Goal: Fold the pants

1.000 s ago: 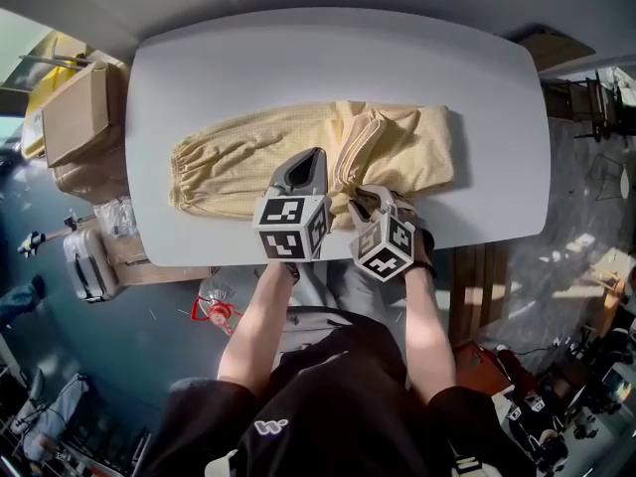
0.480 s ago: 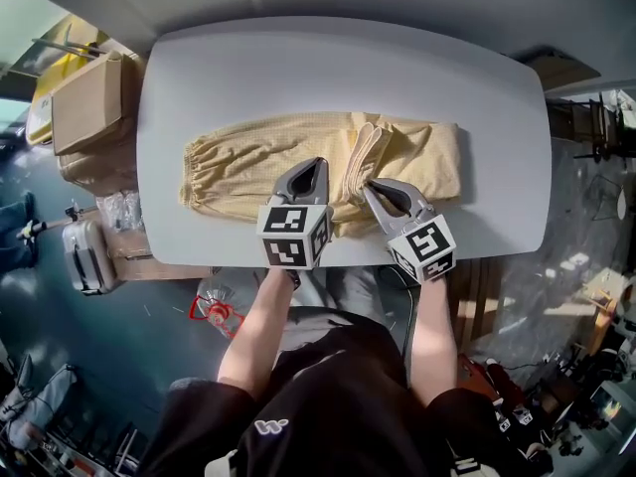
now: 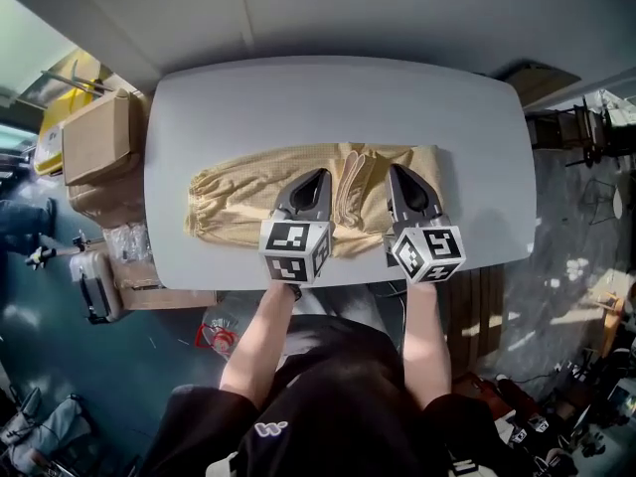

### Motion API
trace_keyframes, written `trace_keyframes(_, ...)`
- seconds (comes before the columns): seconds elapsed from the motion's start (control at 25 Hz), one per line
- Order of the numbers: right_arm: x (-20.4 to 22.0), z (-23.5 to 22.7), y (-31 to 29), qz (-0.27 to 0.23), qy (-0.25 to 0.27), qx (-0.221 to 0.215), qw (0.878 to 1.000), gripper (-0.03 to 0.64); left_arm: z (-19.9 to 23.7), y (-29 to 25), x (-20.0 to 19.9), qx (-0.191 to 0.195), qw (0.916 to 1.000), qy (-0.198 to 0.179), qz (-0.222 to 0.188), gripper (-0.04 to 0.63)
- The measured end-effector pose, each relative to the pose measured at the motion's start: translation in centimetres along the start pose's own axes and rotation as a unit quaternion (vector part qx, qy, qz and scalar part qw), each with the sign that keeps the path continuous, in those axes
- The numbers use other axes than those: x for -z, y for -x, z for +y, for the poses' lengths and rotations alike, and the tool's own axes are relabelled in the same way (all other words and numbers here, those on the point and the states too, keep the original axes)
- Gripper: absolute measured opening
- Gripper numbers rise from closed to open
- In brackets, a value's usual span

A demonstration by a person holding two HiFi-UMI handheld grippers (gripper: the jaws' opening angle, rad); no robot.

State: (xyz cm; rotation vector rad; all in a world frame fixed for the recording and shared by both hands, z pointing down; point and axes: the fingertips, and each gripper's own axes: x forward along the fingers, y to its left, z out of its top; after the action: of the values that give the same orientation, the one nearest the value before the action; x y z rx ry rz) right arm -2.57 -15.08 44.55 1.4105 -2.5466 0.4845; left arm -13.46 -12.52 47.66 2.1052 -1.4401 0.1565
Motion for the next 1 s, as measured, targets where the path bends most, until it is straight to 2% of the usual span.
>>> trace_keyframes(0.12, -0.6, -1.3, 1.2, -0.005, -0.007, 0.008, 1.0, 0.003, -1.4, -0.6, -0.1, 0.012, 0.9998, -0.007, 0.011, 0.003)
trace_keyframes(0.28, -0.1, -4.1, 2.9, -0.006, -0.011, 0.05, 0.999, 0.009, -2.8, -1.8, 1.2, 0.024, 0.9991, -0.012, 0.034, 0.003)
trace_keyframes(0.48, 1.9, -9.3, 6.1, -0.003, -0.042, 0.107, 0.993, 0.09, -6.2, -4.4, 3.4, 0.051, 0.9962, -0.03, 0.064, 0.003)
trace_keyframes(0.64, 3.5, -13.5, 8.7, 0.006, -0.073, 0.145, 0.987, 0.118, -8.8, -6.6, 5.2, 0.064, 0.9929, -0.042, 0.092, 0.003)
trace_keyframes(0.76, 5.2, -16.4, 10.0, 0.02, -0.098, 0.173, 0.98, 0.204, -10.3, -7.9, 6.3, 0.07, 0.991, -0.046, 0.104, 0.003)
trace_keyframes(0.88, 7.4, -18.4, 10.5, 0.042, -0.13, 0.181, 0.974, 0.256, -11.6, -9.2, 7.1, 0.074, 0.9896, -0.05, 0.113, 0.003)
trace_keyframes(1.0, 9.9, -19.5, 10.3, 0.078, -0.136, 0.175, 0.972, 0.285, -12.7, -10.3, 7.8, 0.074, 0.9882, -0.054, 0.123, 0.003)
